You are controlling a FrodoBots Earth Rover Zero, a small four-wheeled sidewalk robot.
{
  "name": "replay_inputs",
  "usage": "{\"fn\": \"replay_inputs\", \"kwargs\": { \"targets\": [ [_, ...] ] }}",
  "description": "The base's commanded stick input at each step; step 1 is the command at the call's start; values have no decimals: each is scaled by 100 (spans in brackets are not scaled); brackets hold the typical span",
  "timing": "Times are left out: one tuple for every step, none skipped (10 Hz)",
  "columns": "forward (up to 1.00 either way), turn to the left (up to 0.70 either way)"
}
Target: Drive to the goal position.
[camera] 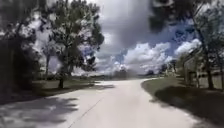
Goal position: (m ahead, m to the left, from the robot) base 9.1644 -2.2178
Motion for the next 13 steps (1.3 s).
{"fn": "replay_inputs", "kwargs": {
  "targets": [
    [85,0],
    [85,0],
    [85,0],
    [85,0],
    [85,-10],
    [85,-32],
    [85,-11],
    [85,0],
    [85,0],
    [85,-4],
    [85,-32],
    [85,-16],
    [85,0]
  ]
}}
